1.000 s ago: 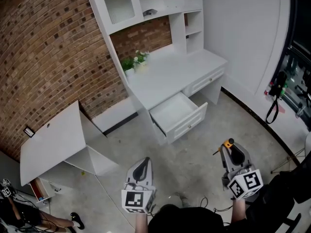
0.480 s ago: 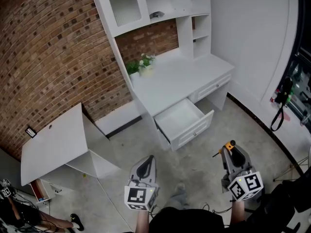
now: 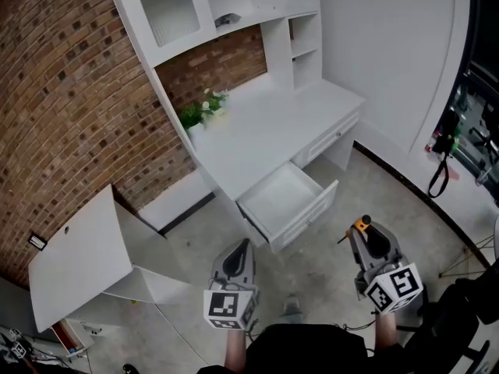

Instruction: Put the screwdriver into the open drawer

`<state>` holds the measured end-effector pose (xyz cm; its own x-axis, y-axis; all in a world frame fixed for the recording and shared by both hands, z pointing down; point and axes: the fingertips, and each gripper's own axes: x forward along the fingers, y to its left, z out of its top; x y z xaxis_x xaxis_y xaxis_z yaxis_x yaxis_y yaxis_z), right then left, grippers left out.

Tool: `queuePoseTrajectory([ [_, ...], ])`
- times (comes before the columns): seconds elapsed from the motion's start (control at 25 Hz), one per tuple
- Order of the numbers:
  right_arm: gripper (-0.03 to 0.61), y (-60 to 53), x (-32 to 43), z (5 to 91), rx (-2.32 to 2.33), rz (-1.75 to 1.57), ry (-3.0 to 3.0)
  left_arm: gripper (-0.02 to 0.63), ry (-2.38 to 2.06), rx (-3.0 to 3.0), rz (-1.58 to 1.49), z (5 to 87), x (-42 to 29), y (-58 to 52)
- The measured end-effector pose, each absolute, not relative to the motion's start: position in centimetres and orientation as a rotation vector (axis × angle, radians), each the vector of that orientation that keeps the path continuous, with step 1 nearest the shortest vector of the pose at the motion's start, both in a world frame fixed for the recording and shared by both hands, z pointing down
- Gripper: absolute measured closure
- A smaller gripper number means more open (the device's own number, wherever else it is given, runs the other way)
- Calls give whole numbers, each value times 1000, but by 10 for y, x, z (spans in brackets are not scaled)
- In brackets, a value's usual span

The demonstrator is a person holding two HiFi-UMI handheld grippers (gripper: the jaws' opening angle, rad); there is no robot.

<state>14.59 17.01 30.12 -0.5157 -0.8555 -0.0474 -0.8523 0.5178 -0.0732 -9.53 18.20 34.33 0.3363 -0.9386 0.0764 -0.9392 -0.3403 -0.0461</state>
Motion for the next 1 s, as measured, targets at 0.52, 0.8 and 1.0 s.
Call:
queuePoseTrajectory([
  [0.52, 468, 103, 123, 304, -1510, -84, 2666, 604, -1770, 2582, 104, 342, -110, 115],
  [0.8, 468, 75, 103, 312, -1485, -109, 2707, 606, -1777, 2548, 115, 353, -127, 99],
  [1.0, 468, 45, 97, 315, -1466, -130, 2736, 606, -1767, 2516, 119, 362, -129, 81],
])
